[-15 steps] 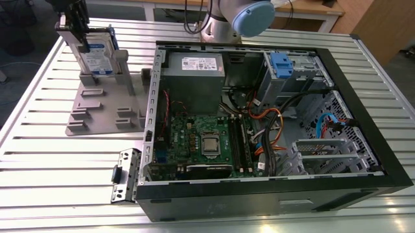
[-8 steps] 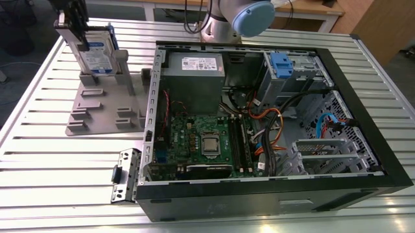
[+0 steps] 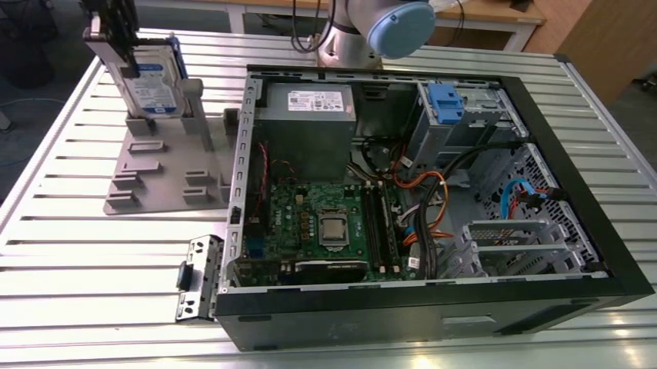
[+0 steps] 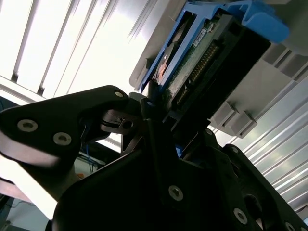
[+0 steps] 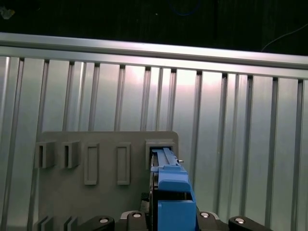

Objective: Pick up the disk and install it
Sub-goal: 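Pick up the disk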

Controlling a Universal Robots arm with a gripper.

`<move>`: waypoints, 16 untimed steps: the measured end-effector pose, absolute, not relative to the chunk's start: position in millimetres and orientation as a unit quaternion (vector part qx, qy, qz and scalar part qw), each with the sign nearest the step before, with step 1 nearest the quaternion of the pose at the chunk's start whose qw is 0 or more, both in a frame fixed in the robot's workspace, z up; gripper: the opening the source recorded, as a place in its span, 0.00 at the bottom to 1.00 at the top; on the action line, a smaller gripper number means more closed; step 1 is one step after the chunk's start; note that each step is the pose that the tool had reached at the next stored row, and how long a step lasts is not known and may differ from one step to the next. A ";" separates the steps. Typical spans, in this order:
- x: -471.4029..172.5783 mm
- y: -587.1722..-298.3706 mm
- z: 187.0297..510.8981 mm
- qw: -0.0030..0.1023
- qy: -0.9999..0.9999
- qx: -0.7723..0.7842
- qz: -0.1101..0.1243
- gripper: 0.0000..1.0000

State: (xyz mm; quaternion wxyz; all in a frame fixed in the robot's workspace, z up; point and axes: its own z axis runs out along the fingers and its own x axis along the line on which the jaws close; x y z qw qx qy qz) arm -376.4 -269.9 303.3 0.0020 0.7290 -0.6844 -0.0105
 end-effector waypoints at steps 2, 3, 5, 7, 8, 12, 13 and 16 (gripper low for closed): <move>-376.3 -269.9 305.0 0.002 -0.684 0.729 -0.011 0.36; -376.3 -269.9 305.8 0.002 -0.684 0.729 -0.011 0.36; -376.3 -269.9 307.5 0.002 -0.684 0.729 -0.011 0.36; -376.3 -269.9 309.3 0.002 -0.684 0.729 -0.011 0.36; -376.3 -269.9 310.1 0.002 -0.684 0.729 -0.010 0.36; -376.3 -269.9 313.7 0.002 -0.684 0.729 -0.010 0.36; -376.3 -269.9 314.6 0.002 -0.684 0.729 -0.011 0.36; -376.3 -269.9 317.3 0.002 -0.684 0.729 -0.011 0.36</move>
